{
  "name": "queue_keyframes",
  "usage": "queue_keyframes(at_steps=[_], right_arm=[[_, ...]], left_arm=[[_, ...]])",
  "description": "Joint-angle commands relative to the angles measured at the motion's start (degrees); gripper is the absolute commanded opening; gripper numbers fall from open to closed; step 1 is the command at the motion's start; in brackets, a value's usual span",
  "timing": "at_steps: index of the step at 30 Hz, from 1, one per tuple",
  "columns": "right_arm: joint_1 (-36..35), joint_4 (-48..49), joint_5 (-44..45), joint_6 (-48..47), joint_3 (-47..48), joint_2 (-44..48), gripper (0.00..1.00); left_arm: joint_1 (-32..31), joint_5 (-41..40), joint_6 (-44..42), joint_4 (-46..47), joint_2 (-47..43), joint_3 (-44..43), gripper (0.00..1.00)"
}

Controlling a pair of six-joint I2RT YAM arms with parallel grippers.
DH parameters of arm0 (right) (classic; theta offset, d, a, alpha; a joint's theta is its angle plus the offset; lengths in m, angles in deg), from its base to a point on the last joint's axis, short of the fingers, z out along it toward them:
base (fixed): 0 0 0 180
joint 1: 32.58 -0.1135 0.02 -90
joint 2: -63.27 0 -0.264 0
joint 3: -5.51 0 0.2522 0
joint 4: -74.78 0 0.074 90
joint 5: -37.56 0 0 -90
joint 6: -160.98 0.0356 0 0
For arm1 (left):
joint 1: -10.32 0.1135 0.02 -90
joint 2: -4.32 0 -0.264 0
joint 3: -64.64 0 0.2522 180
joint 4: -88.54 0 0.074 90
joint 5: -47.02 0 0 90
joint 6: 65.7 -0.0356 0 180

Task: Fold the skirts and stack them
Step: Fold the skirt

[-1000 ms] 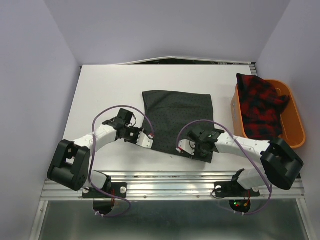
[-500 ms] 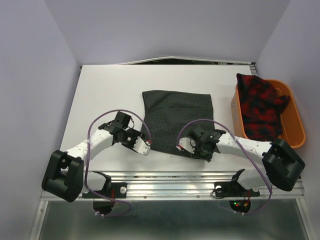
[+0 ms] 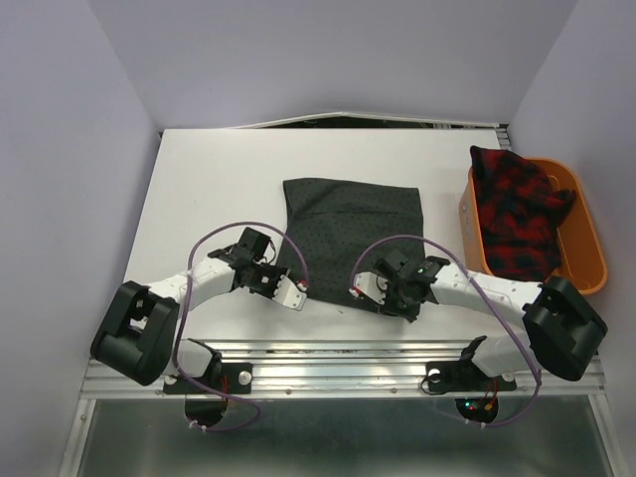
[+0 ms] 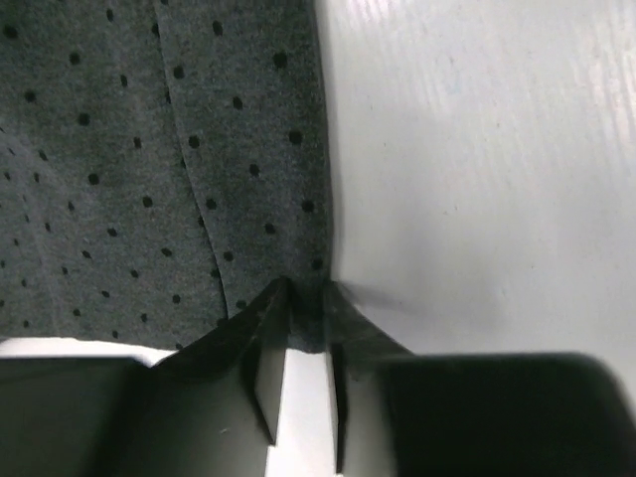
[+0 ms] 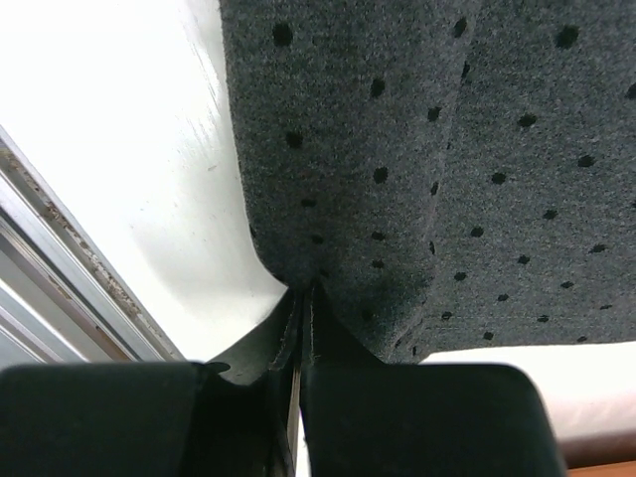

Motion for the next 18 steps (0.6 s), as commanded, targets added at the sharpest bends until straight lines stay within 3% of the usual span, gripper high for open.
queue_keyframes(at_steps=[1,2,6,18], right_arm=[[-0.19,0.25,-1.79,-0.68,4.13,1.18,0.01],[-0.19,-0.02,-1.53,-0.94,4.48,1.18,0.01],[-0.19,-4.40,-2.49,-1.65,7.38,1.71,0.01],[0.34,-19.35,-3.02,-6.22,17.48,11.81,0.01]], left_arm=[[-0.48,-1.24,1.92,1.17,1.97,-0.28,0.20],[-0.40,-1.60,2.19,0.91,1.80,-0.19,0.11],[-0.05,-1.25,5.08,-2.25,-2.48,-0.11,0.00],[0.66,0.77,10.71,-17.10,-20.69,-0.72,0.00]])
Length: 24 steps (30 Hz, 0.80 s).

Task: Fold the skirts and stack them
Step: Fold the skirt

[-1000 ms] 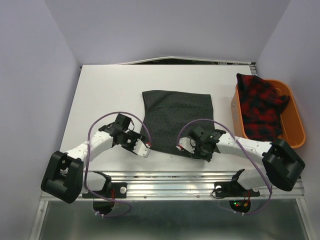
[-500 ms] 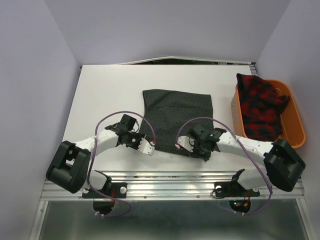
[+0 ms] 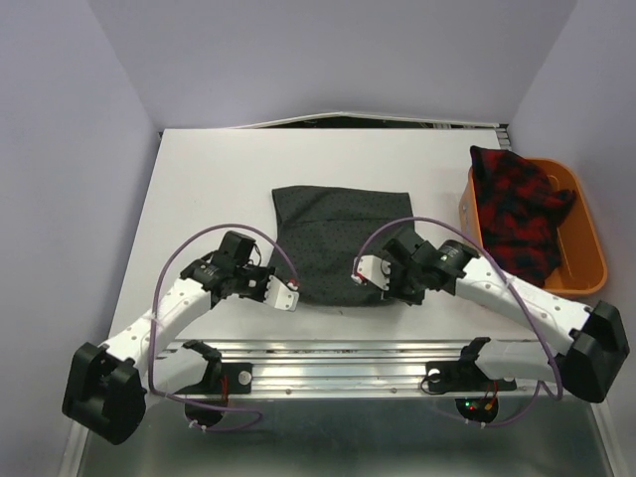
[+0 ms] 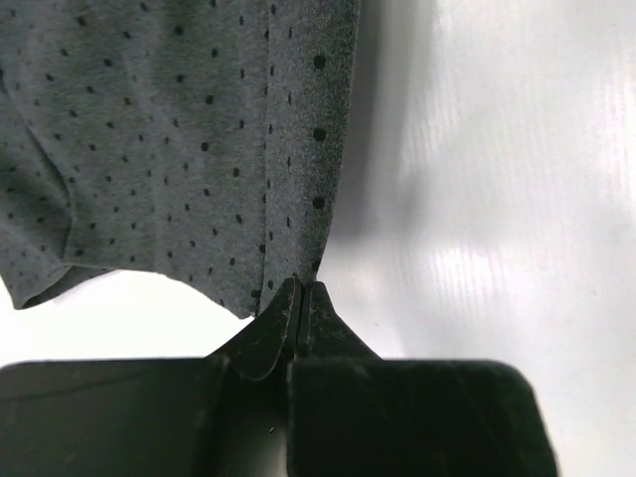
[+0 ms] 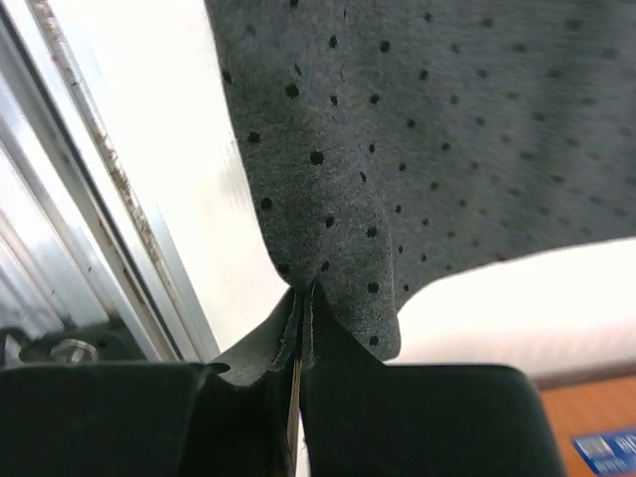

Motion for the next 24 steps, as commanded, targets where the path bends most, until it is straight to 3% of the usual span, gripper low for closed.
queue_keyframes(at_steps=[1,8,12,15,24], right_arm=[[0.25,-7.66,-0.02,-1.46,5.93,4.60,0.01],[0.25,-9.26,3.14,1.27,14.27,7.42,0.01],[0.25,-6.19,9.97,-1.18,15.16,7.42,0.01],[2.35,-1.71,10.62,-3.20,16.12,5.32,0.01],[20.62,2.00,1.05,-15.60,26.14,-8.28,0.01]], left_arm=[[0.59,1.78,3.98,-7.31,-5.87,-0.72,0.00],[2.35,2.04,9.78,-13.99,-14.58,-2.74,0.00],[3.14,2.57,16.11,-12.86,-16.53,-5.89,0.00],[3.49,1.78,20.59,-9.70,-13.03,-8.44,0.00],[11.40,5.11,23.93,-5.03,5.15,-22.49,0.00]])
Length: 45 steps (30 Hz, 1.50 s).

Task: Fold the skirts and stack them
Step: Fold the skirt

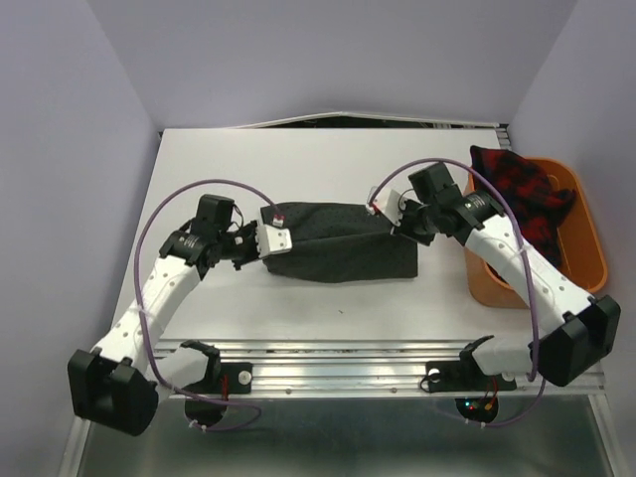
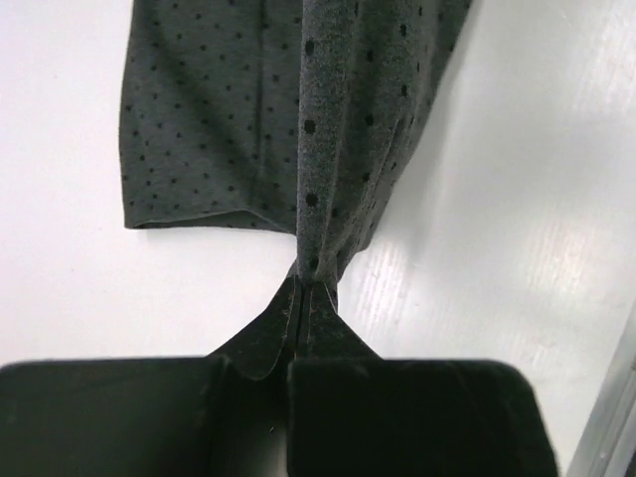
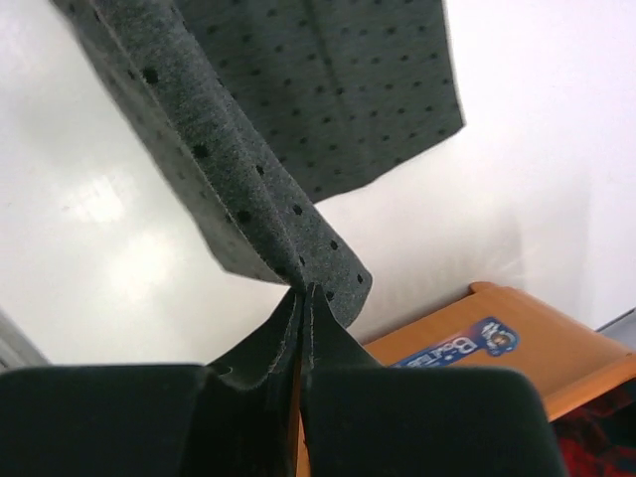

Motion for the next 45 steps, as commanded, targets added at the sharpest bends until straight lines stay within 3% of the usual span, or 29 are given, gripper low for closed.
queue_keyframes(at_steps=[1,18,31,32,34,35,36,37,39,45], right_arm=[[5.84,4.16,-3.97,-7.36,7.87,-5.07,0.01],[14.73,9.43,-8.90,-16.24,21.94,-29.58,0.01],[15.25,18.93,-10.04,-13.17,32.05,-48.40,0.05],[15.25,19.36,-9.95,-12.38,33.80,-50.33,0.18],[15.25,19.71,-8.81,-11.42,35.04,-51.83,0.33],[15.25,19.89,-8.37,-10.02,35.48,-52.88,0.45],[15.25,20.24,-7.67,-8.96,35.92,-53.24,0.58],[15.25,20.24,-7.06,-7.82,37.49,-53.51,0.69],[15.77,20.33,-7.31,-4.13,39.52,-53.69,0.75],[16.31,16.21,-13.45,3.44,49.89,-54.74,0.82]], left_arm=[[3.53,1.45,3.30,2.99,7.38,-8.08,0.00],[5.73,2.32,5.24,-3.43,40.59,-37.96,0.00],[8.72,-4.17,10.24,3.42,59.07,-45.80,0.03],[8.81,-4.88,12.25,4.91,59.51,-46.15,0.08],[8.81,-5.67,12.80,5.01,60.31,-47.38,0.14],[8.81,-6.02,14.10,5.53,60.40,-47.65,0.18],[8.81,-6.11,14.64,5.45,60.31,-47.91,0.44],[8.90,-5.68,15.17,5.36,59.52,-48.09,0.48],[8.99,-5.06,17.53,5.97,56.11,-46.78,0.57],[9.34,-5.59,27.99,9.94,42.57,-38.35,0.61]])
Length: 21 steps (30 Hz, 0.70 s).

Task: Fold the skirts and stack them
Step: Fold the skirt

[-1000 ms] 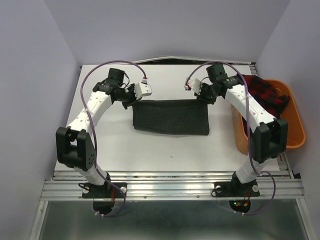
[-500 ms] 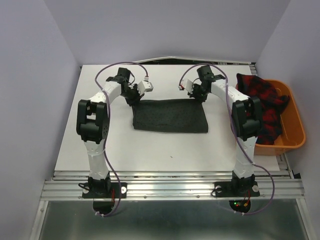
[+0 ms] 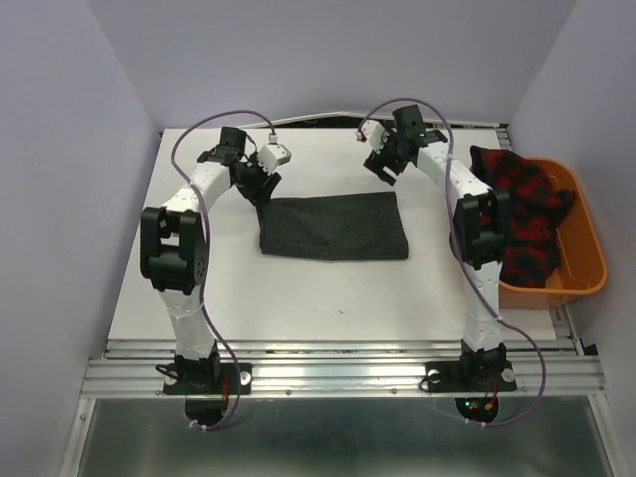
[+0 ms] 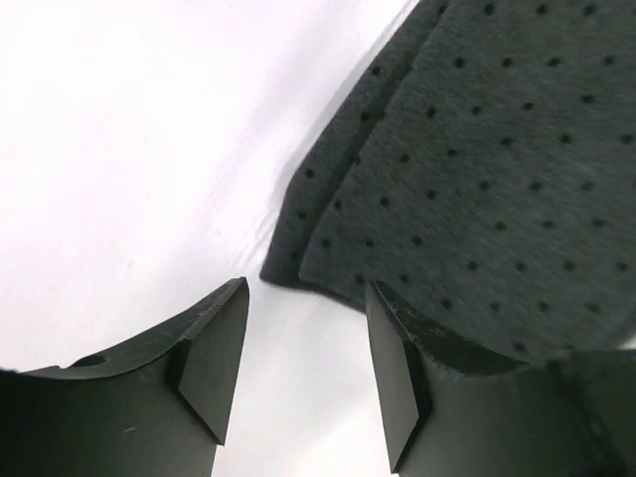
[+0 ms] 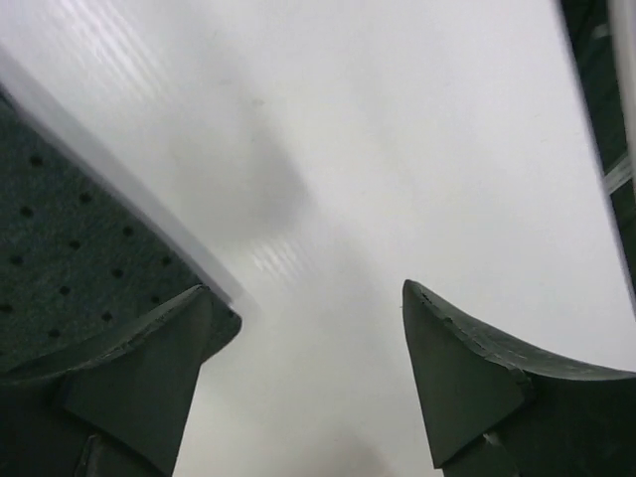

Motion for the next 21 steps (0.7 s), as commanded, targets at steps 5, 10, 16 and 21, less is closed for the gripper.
queue_keyframes(at_steps=[5,10,16,21], right_arm=[[0.72,-6.65,-12.78,7.43,9.11,-3.57,0.79],[0.72,-7.26,-17.18,7.69,3.31,-4.54,0.72],[0.72,-9.46,-18.76,8.83,-1.95,-5.07,0.56],[0.72,-7.53,-18.15,10.15,-11.43,-1.21,0.49]], left_arm=[[0.49,1.93,22.67,3.36,-21.44,13.34,0.61],[0.31,6.86,31.57,4.93,-25.14,24.67,0.49],[-3.20,9.06,34.91,9.68,-23.13,30.04,0.40],[-3.64,7.66,39.93,15.30,-15.58,29.88,0.28]])
